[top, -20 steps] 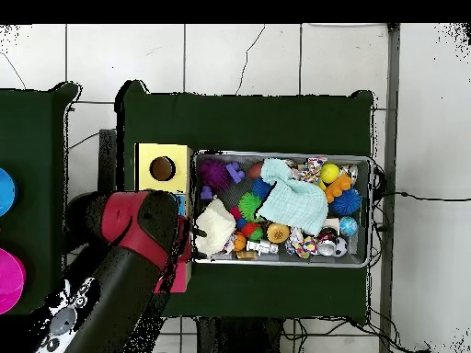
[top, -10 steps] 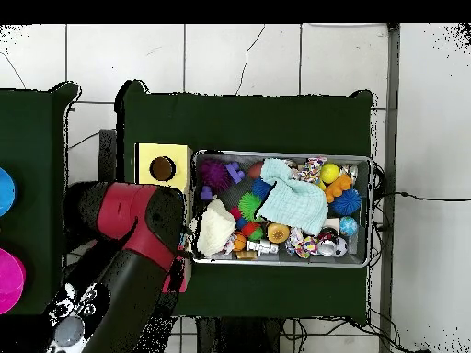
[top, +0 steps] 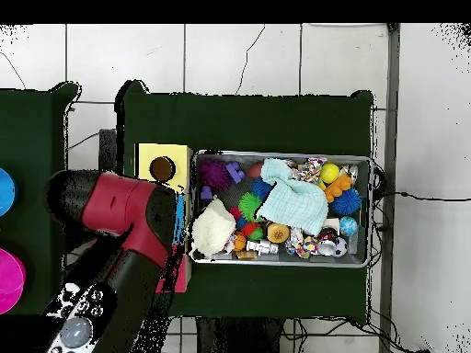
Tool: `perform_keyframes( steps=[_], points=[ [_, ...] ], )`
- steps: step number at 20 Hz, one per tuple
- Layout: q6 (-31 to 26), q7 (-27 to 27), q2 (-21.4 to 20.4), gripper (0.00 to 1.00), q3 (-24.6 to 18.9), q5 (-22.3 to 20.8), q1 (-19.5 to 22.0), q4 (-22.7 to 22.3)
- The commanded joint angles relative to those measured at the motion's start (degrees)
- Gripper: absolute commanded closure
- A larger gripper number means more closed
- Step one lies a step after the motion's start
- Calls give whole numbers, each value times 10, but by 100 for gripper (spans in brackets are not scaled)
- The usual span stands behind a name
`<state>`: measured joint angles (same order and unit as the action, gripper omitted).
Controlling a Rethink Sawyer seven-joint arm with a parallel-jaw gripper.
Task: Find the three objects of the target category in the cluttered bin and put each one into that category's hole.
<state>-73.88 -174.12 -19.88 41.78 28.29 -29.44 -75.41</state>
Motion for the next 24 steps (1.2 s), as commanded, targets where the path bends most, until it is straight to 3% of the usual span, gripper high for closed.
perform_keyframes(
  steps=[1,15,24],
  points=[
    [-9,-180,34,0,-82,48,-3,-41],
    [44,-175,89,0,-71,52,-27,-54],
    [23,-190,118,0,-60,57,-38,-31]
  ],
)
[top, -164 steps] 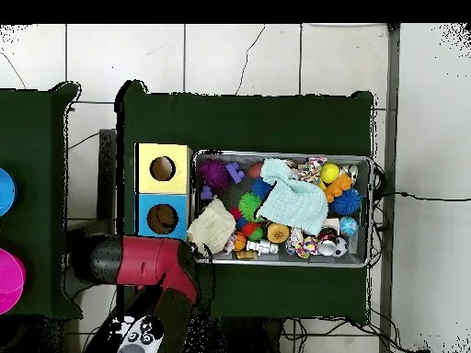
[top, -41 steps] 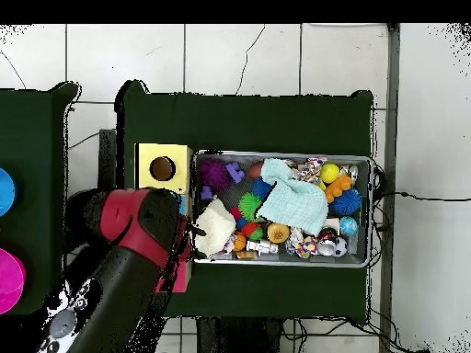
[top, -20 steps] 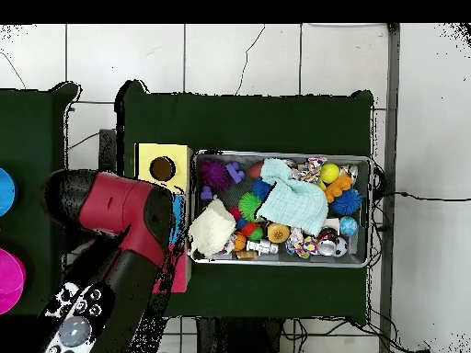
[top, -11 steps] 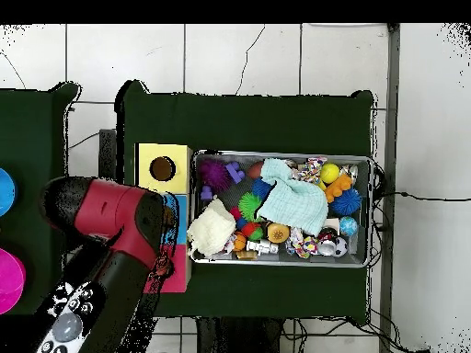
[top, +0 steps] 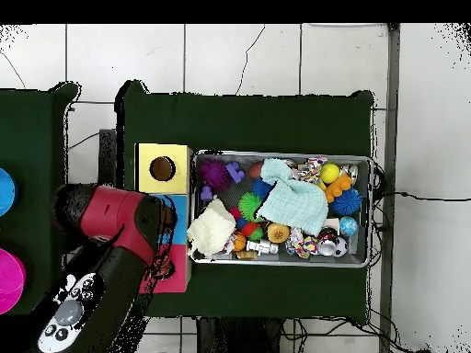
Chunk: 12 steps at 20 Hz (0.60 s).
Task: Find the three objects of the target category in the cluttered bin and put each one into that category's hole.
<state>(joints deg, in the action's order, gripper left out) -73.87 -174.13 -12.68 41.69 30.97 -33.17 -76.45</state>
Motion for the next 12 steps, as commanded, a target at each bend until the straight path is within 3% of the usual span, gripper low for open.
perform_keyframes(
  steps=[1,12],
  points=[
    [21,-188,46,0,-59,31,0,-22],
    [-45,-174,34,0,-41,9,-5,-19]
  ],
)
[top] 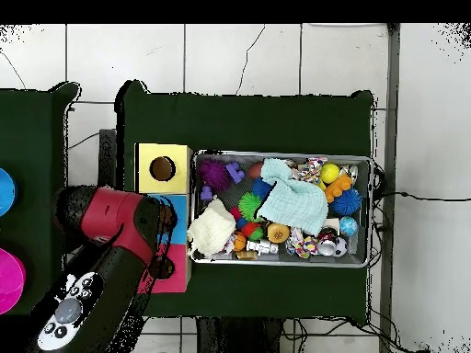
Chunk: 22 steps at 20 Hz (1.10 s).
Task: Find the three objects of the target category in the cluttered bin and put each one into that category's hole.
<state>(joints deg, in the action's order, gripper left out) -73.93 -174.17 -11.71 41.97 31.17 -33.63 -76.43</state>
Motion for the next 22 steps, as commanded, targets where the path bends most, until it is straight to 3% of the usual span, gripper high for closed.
perform_keyframes(
  steps=[1,7,13,22],
  points=[
    [-44,-174,24,0,-44,7,0,-19],
    [-50,-151,12,0,-27,-12,5,-6],
    [-28,-41,-33,0,10,-72,41,-3],
    [22,26,-35,0,26,-164,97,41]
  ],
)
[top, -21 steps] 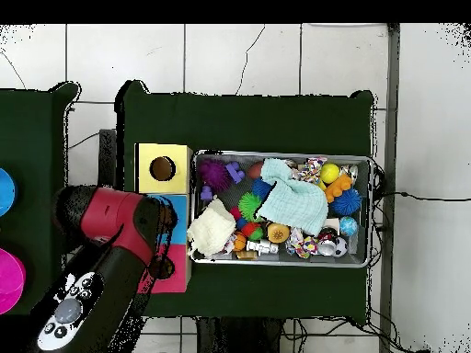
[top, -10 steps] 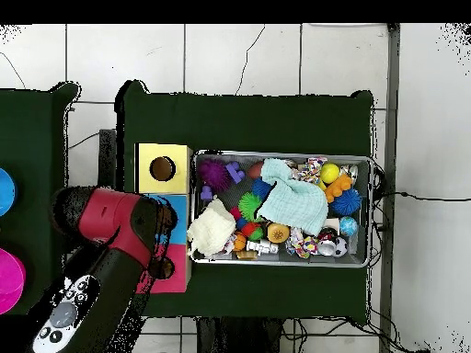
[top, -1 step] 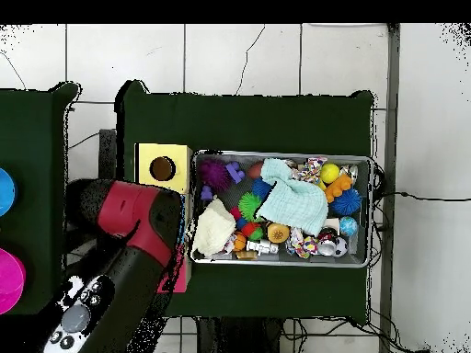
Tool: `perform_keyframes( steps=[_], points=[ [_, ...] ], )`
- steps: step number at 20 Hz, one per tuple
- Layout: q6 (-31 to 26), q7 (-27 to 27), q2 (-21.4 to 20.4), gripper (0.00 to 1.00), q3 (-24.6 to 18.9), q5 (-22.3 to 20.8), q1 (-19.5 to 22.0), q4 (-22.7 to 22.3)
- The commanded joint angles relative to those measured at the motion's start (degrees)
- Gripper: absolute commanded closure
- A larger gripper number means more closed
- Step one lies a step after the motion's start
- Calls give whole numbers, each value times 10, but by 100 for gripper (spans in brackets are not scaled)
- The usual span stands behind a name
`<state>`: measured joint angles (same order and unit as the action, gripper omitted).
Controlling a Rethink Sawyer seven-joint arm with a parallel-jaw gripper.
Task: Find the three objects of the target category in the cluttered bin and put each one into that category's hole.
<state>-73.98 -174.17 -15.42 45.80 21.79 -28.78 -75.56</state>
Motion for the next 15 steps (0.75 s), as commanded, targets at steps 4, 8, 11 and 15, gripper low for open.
perform_keyframes(
  steps=[4,8,11,15],
  points=[
    [34,22,16,0,1,-119,68,63],
    [64,20,32,0,5,-159,92,87],
    [73,24,34,0,3,-181,108,98],
    [80,28,26,0,-8,-201,121,97]
  ],
)
